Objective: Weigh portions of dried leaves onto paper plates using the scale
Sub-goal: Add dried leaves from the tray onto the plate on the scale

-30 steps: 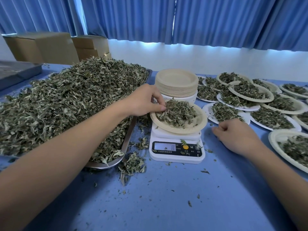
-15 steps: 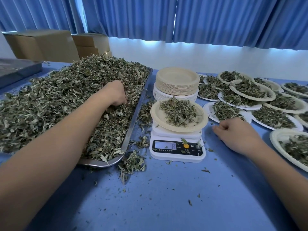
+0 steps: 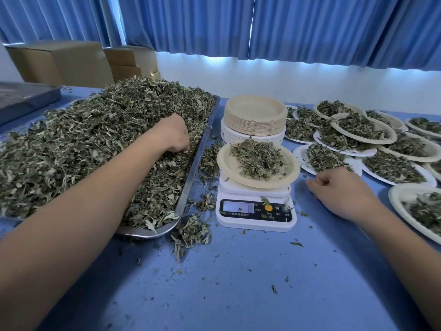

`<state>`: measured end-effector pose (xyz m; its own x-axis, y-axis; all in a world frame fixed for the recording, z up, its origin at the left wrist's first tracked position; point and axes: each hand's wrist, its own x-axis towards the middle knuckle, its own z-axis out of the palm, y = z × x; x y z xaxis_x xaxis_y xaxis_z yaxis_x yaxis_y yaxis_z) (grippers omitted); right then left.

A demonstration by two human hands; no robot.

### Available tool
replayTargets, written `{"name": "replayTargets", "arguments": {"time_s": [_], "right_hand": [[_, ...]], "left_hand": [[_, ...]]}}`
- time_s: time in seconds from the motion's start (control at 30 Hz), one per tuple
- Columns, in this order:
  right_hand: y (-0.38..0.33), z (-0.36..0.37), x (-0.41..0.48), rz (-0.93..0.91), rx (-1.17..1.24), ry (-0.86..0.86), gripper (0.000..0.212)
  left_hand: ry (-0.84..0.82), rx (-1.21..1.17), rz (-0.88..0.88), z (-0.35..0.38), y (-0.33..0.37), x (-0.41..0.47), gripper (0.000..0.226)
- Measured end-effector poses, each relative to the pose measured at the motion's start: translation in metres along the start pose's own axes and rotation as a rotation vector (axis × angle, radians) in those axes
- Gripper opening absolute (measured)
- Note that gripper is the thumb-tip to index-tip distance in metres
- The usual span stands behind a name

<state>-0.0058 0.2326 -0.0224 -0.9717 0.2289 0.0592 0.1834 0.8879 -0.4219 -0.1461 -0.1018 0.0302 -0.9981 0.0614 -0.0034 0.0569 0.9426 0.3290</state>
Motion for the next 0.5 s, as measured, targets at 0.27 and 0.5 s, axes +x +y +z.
{"name": "replayTargets", "arguments": {"time_s": [0.27,0.5], "right_hand": [[0.0006,-0.0008,-0.0005,-0.007,0.006,-0.005,0.047],[0.0011,0.0000,0.0001,-0.010,-0.002,0.001,0.047]], "left_hand": [[0.199,-0.101,0.092,0.0049,-0.0030,0.0100,0.016],[0.049,0.036,0.066,0.0086,-0.0040,0.0051,0.029]]}}
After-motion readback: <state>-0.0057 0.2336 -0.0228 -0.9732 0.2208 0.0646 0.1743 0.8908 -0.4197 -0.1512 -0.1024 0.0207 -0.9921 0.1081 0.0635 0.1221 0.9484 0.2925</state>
